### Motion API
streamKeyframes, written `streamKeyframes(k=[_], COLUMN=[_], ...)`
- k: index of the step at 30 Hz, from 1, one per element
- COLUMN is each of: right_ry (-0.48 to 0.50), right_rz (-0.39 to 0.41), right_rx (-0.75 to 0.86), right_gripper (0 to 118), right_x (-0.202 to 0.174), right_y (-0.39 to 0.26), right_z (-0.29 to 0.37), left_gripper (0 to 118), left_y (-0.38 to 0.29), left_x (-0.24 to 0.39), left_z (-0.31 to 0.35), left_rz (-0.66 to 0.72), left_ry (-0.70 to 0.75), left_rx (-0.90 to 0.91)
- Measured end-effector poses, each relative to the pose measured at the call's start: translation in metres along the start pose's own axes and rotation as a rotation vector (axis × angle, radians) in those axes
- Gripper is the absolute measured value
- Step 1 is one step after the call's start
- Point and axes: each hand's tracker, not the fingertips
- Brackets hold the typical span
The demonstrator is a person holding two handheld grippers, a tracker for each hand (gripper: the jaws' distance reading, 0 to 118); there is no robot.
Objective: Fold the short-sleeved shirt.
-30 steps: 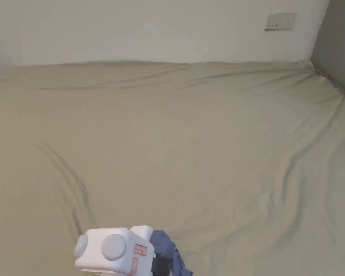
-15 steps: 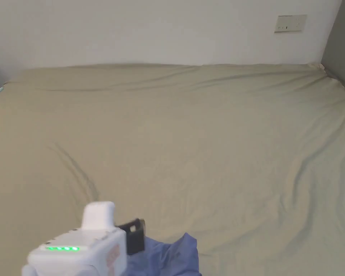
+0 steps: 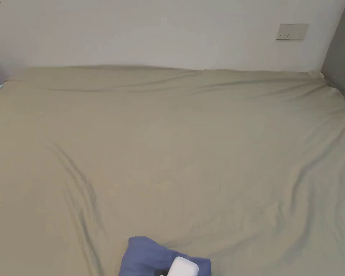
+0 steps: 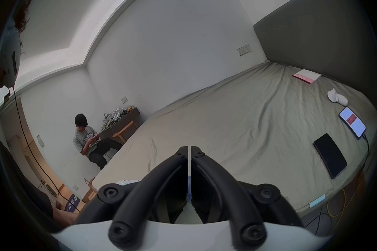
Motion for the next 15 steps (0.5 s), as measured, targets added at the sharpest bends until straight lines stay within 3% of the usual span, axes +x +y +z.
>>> streamKeyframes(k=[4,8,11,15], right_ry=[0.000,0.006,-0.022,0.034], right_rz=[-0.014,0.035,0.138,0.247], right_rx=[0.004,-0.009,-0.024,-0.106], right_gripper=[3,3,3,3], right_x=[0.000,-0.010,-0.028,-0.069], right_y=[-0.001,0.002,0.004,-0.005], right_z=[-0.002,-0.011,-0.026,-0.067], left_gripper=[55,56,67,106], left_y=[0.020,0.045,0.056,0.054], left_x=[-0.034,-0.089,-0.132,-0.168], left_z=[0.025,0.081,0.122,0.169], left_rz=[0.121,0.237,0.326,0.449], left_ry=[-0.079,-0.036,-0.029,-0.101], left_rx=[0.000,0.145,0.209,0.247])
